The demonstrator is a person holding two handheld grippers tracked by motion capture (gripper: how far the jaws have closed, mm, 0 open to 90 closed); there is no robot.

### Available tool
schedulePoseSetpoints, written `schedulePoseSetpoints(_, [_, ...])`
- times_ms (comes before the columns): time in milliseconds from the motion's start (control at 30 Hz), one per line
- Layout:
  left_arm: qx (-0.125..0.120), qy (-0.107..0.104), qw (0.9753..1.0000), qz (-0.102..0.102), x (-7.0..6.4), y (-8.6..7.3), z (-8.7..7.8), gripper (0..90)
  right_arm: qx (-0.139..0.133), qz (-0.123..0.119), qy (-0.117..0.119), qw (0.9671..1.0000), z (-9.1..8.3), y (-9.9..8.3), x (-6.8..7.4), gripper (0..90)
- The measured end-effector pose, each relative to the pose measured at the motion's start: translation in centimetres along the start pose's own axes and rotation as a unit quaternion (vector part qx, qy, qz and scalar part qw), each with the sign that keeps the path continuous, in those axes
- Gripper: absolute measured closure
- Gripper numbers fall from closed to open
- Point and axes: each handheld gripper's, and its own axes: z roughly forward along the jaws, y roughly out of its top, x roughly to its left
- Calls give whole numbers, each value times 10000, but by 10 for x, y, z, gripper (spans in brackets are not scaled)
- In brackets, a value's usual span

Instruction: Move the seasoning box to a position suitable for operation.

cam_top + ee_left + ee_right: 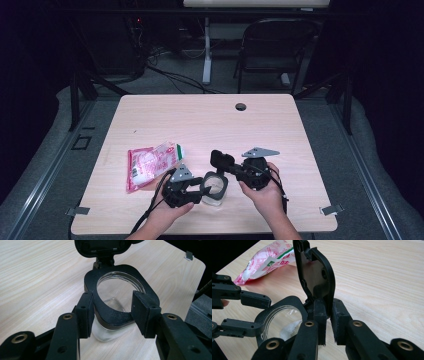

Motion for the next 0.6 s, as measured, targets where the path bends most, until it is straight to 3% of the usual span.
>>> schedulePoseSetpoints(167, [11, -140, 9999, -78, 1, 0, -1, 539, -4, -5, -19, 10000, 2, 1, 0, 824])
schedulePoseSetpoints(600, [-25, -137, 9999, -65, 3, 0, -6, 551, -77, 16, 7, 10000, 0, 1, -2, 781])
